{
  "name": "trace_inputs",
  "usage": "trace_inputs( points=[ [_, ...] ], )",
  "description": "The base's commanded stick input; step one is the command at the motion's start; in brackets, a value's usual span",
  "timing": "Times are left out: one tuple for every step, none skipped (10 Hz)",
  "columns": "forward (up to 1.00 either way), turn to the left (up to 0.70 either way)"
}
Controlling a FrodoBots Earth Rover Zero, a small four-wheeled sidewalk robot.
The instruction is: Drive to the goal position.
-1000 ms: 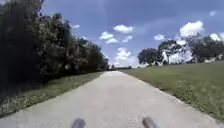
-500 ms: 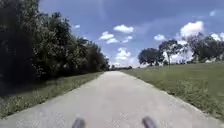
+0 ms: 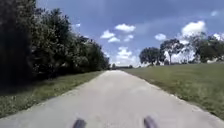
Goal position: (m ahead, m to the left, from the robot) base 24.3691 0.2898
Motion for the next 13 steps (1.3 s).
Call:
trace_inputs(
  points=[
    [0.70, 0.00],
    [0.70, 0.00],
    [0.70, 0.00],
    [0.70, 0.00],
    [0.70, 0.00],
    [0.70, 0.00],
    [0.70, 0.00],
    [0.70, 0.00],
    [0.70, 0.00],
    [0.70, 0.00],
    [0.70, 0.00],
    [0.70, 0.00],
    [0.70, 0.00]
  ],
)
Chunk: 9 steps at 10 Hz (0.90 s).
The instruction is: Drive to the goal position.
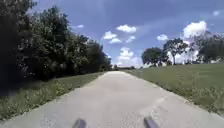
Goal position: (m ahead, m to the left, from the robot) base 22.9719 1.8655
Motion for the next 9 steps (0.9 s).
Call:
trace_inputs(
  points=[
    [0.70, 0.00],
    [0.70, 0.00],
    [0.70, 0.00],
    [0.70, 0.00],
    [0.70, 0.00],
    [0.70, 0.00],
    [0.70, 0.00],
    [0.70, 0.00],
    [0.70, 0.00]
  ],
)
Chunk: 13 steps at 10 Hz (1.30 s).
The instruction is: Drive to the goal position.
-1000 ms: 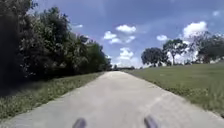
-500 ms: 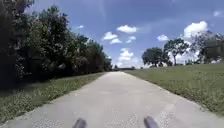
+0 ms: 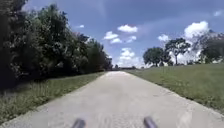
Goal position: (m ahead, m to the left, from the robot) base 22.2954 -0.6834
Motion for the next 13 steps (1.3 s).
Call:
trace_inputs(
  points=[
    [0.70, 0.00],
    [0.70, 0.00],
    [0.70, 0.00],
    [0.70, 0.00],
    [0.70, 0.00],
    [0.70, 0.00],
    [0.70, 0.00],
    [0.70, 0.00],
    [0.70, 0.00],
    [0.70, 0.00],
    [0.70, 0.00],
    [0.70, 0.00],
    [0.70, 0.00]
  ],
)
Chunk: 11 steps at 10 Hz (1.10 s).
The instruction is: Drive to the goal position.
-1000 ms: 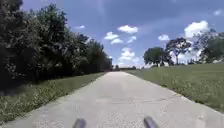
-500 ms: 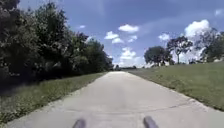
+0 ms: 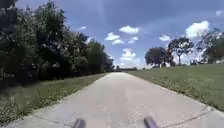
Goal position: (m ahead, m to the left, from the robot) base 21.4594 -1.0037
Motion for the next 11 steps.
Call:
trace_inputs(
  points=[
    [0.70, 0.00],
    [0.70, 0.00],
    [0.70, 0.00],
    [0.70, 0.00],
    [0.70, 0.00],
    [0.70, 0.00],
    [0.70, 0.00],
    [0.70, 0.00],
    [0.70, 0.00],
    [0.70, 0.00],
    [0.70, 0.00]
  ],
)
